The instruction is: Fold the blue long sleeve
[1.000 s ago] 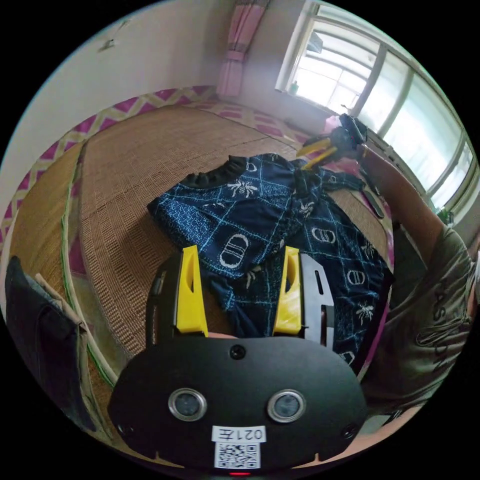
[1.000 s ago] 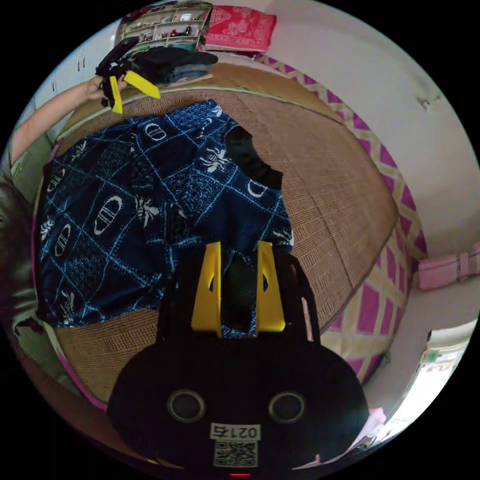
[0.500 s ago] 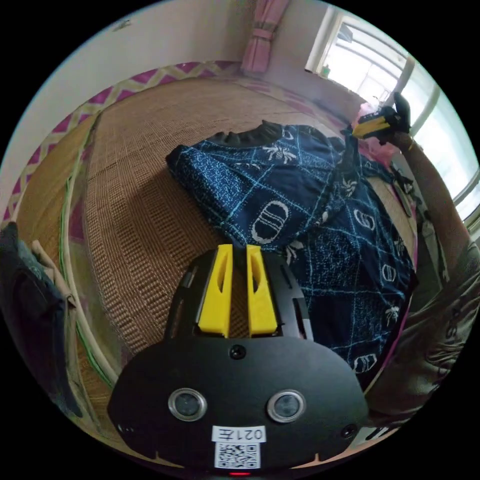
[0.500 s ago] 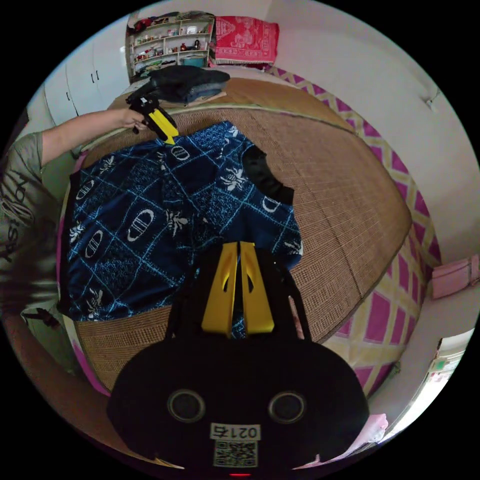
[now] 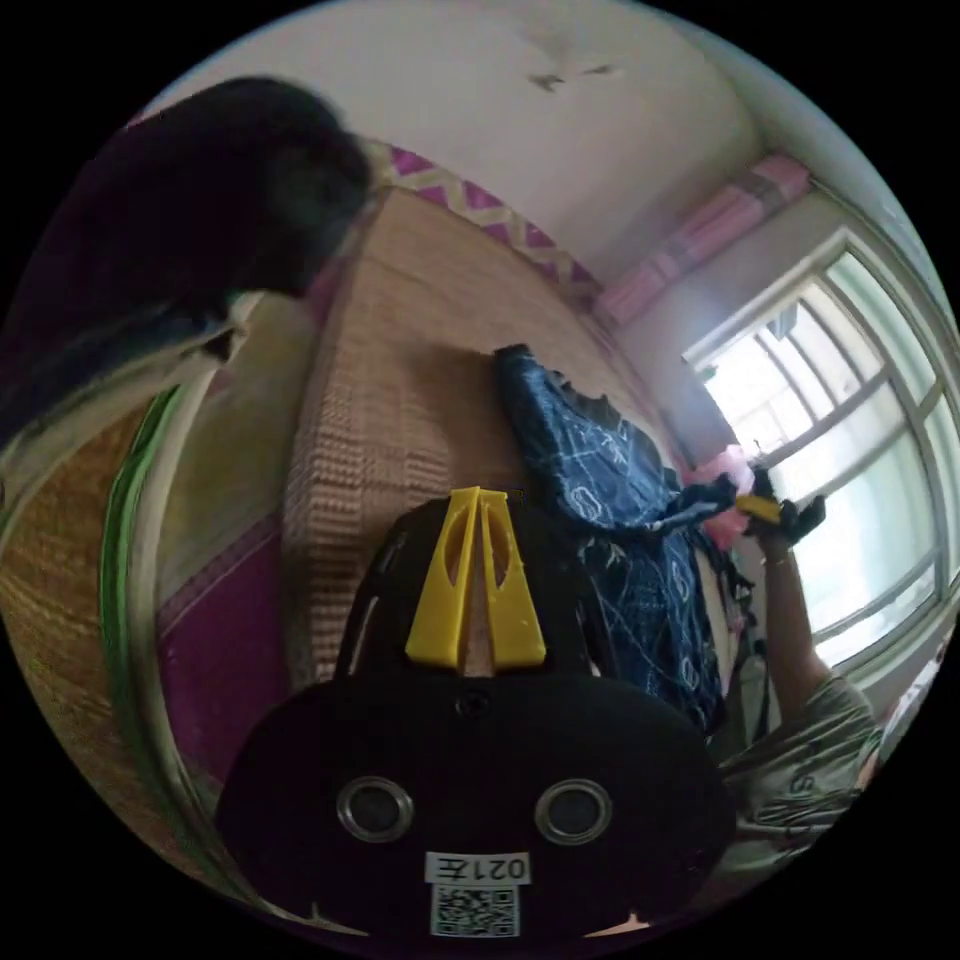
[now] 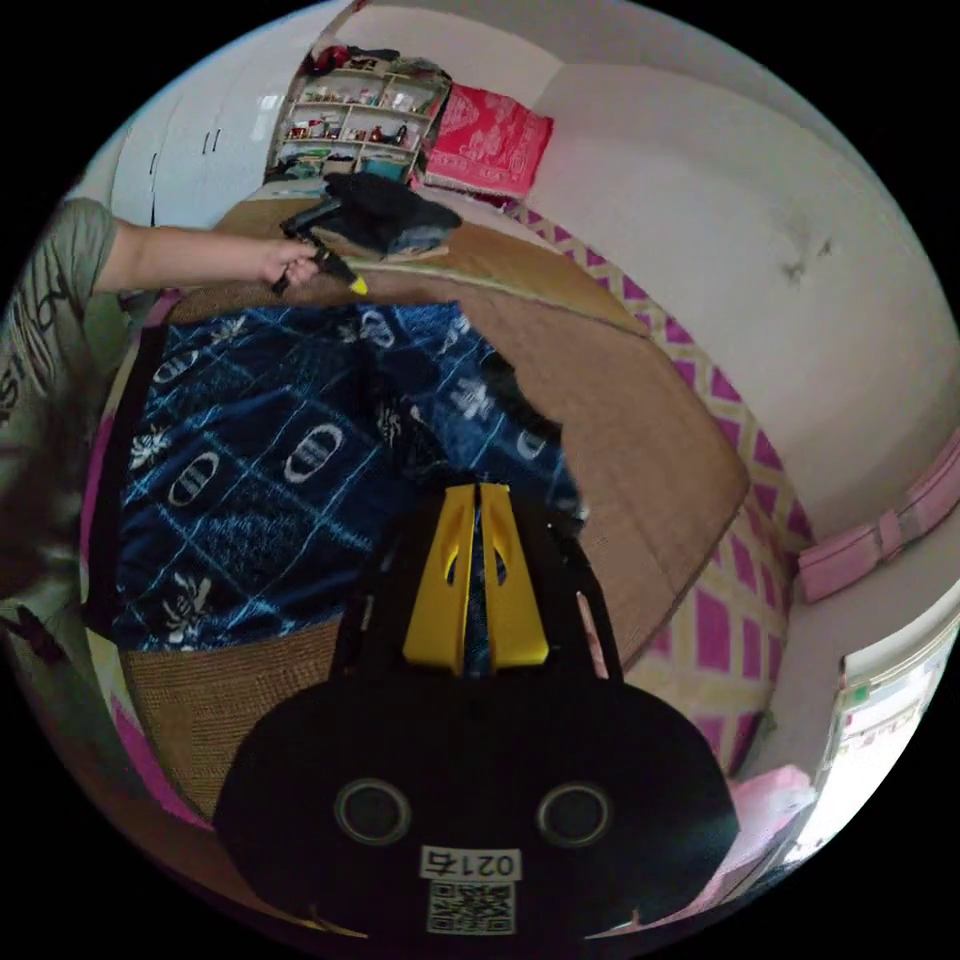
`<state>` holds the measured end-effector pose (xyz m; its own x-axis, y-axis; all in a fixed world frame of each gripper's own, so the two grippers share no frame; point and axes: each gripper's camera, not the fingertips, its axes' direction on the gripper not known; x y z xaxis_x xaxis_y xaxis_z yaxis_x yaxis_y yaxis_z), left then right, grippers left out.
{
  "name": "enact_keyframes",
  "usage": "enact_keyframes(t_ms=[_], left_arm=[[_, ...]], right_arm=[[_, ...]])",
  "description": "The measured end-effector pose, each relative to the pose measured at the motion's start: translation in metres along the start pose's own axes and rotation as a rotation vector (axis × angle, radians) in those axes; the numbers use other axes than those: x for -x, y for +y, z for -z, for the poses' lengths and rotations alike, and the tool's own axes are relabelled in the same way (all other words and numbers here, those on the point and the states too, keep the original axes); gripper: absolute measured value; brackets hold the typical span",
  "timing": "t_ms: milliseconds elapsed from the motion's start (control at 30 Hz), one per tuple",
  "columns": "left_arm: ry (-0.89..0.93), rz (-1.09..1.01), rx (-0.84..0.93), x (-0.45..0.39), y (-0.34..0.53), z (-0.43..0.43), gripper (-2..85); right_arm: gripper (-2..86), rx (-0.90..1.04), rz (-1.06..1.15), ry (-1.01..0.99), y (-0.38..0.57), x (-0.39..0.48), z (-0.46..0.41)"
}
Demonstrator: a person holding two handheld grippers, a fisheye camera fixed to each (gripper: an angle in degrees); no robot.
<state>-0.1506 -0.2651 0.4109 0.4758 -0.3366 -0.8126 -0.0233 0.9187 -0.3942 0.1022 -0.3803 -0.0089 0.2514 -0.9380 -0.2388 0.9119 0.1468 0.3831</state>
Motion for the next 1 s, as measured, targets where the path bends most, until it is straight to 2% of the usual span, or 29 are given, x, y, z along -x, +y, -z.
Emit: enact_keyframes(t_ms=[67, 133, 200, 333, 467, 600, 800, 900, 1000], left_arm=[[0.068, 0.014, -0.046, 0.011, 0.009, 0.021, -1.0], [0.083, -0.033, -0.068, 0.009, 0.017, 0.042, -1.0], [0.04, -0.136, -0.049, -0.007, 0.028, 0.063, -1.0], [-0.086, -0.312, -0.012, -0.042, 0.056, 0.086, -1.0], [-0.092, -0.407, -0.035, -0.074, 0.096, 0.1, -1.0], [0.0, -0.38, -0.042, -0.092, 0.126, 0.097, -1.0], [-0.042, -0.374, 0.039, -0.107, 0.161, 0.075, -1.0], [-0.116, -0.397, 0.074, -0.113, 0.174, 0.069, -1.0], [-0.105, -0.397, 0.056, -0.114, 0.182, 0.075, -1.0]], right_arm=[[0.3, 0.117, -0.071, -0.054, 0.025, 0.004, -0.033], [2.7, 0.133, -0.176, -0.119, 0.045, -0.001, -0.04], [8.3, 0.125, -0.223, -0.186, 0.057, -0.007, -0.026], [10.3, 0.083, -0.225, -0.152, 0.042, -0.013, -0.002], [8.8, -0.048, -0.107, -0.16, -0.04, -0.002, -0.023], [8.9, -0.166, -0.138, -0.285, -0.15, -0.011, -0.085], [9.4, -0.075, -0.251, -0.411, -0.258, -0.069, -0.196], [9.8, -0.067, -0.302, -0.498, -0.285, -0.099, -0.233], [10.4, -0.058, -0.319, -0.517, -0.309, -0.118, -0.257]])
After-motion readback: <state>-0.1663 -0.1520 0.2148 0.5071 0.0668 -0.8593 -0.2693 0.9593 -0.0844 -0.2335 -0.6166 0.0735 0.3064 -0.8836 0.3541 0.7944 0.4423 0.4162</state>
